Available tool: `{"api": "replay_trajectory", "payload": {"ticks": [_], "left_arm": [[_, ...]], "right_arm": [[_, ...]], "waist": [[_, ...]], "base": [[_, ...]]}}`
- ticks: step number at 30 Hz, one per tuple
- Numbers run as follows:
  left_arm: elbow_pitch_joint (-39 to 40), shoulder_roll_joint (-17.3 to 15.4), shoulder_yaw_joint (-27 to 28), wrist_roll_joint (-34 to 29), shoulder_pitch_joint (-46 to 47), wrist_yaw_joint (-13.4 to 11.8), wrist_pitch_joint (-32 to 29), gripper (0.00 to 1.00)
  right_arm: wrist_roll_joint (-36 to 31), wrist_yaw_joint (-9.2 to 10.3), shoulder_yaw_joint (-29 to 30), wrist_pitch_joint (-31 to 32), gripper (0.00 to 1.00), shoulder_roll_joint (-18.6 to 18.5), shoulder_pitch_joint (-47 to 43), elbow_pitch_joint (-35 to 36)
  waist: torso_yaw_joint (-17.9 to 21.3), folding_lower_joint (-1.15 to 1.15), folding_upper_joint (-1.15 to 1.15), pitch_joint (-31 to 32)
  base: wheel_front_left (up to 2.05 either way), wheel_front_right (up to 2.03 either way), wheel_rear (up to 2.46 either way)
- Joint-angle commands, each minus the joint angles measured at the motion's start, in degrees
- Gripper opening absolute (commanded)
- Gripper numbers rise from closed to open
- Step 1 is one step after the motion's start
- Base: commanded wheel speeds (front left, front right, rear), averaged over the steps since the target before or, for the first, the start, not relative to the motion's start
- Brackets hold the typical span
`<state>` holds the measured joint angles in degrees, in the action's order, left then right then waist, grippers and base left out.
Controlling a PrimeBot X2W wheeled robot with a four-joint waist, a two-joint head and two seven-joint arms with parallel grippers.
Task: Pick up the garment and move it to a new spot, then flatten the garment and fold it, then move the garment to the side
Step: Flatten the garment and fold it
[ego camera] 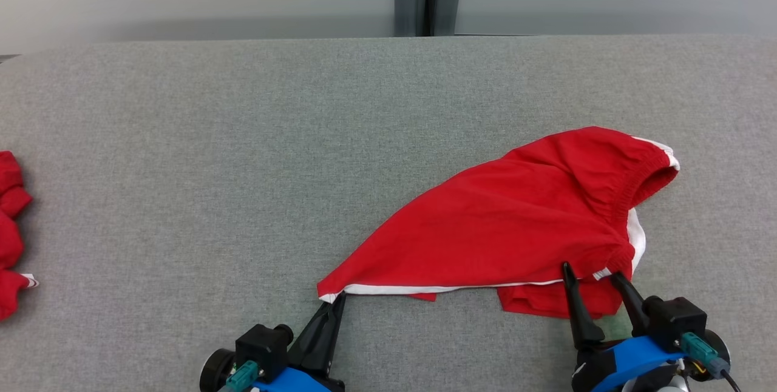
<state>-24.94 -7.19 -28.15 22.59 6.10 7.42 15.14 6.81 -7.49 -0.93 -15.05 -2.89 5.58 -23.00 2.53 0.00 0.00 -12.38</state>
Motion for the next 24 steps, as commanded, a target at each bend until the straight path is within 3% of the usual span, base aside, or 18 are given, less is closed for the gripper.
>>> {"api": "replay_trajectory", "payload": {"ticks": [1, 2, 3, 6, 13, 18, 24], "left_arm": [[-0.1, -0.3, 0.1, -0.4, 0.1, 0.1, 0.0, 0.00], [-0.1, -0.4, 0.0, -0.3, 0.2, 0.1, 0.0, 0.00], [-0.1, -0.4, 0.0, -0.4, 0.2, 0.1, 0.0, 0.00], [0.0, -0.4, 0.2, -0.4, 0.1, 0.1, 0.0, 0.00], [1.6, 0.1, 3.0, -0.5, -0.9, 0.1, 0.0, 0.00], [5.6, 0.2, 8.0, -1.3, 0.3, 0.1, 0.0, 0.00], [13.6, -3.2, 11.6, -3.3, 6.1, 0.1, 0.1, 0.00]], "right_arm": [[0.7, 0.00, -0.8, -0.2, 0.91, 0.0, 0.9, -0.3], [0.7, 0.00, -1.0, -0.2, 0.80, 0.0, 1.1, -0.4], [0.7, 0.00, -1.2, -0.2, 0.49, 0.0, 1.1, -0.4], [0.8, 0.00, -1.3, -0.2, 0.00, -0.2, 0.6, -0.4], [2.5, 0.00, -1.9, -0.2, 0.00, -1.3, -0.9, 3.3], [5.0, 0.00, -3.5, -0.2, 0.00, -3.0, -1.0, 8.8], [9.4, 0.01, -5.6, -0.2, 0.00, -6.5, 2.6, 15.9]], "waist": [[-0.3, 0.00, 0.00, 0.1], [-0.4, 0.00, 0.00, 0.1], [-0.6, 0.00, 0.00, 0.1], [-1.0, 0.00, 0.00, 0.4], [-0.8, 0.00, 0.00, 2.2], [-0.2, 0.00, 0.00, 4.8], [-0.2, 0.00, 0.00, 8.2]], "base": [[0.00, 0.00, 0.00], [0.00, 0.00, 0.00], [0.00, 0.00, 0.00], [0.00, 0.00, 0.00], [0.00, 0.00, 0.00], [0.00, 0.00, 0.00], [0.00, 0.00, 0.00]]}}
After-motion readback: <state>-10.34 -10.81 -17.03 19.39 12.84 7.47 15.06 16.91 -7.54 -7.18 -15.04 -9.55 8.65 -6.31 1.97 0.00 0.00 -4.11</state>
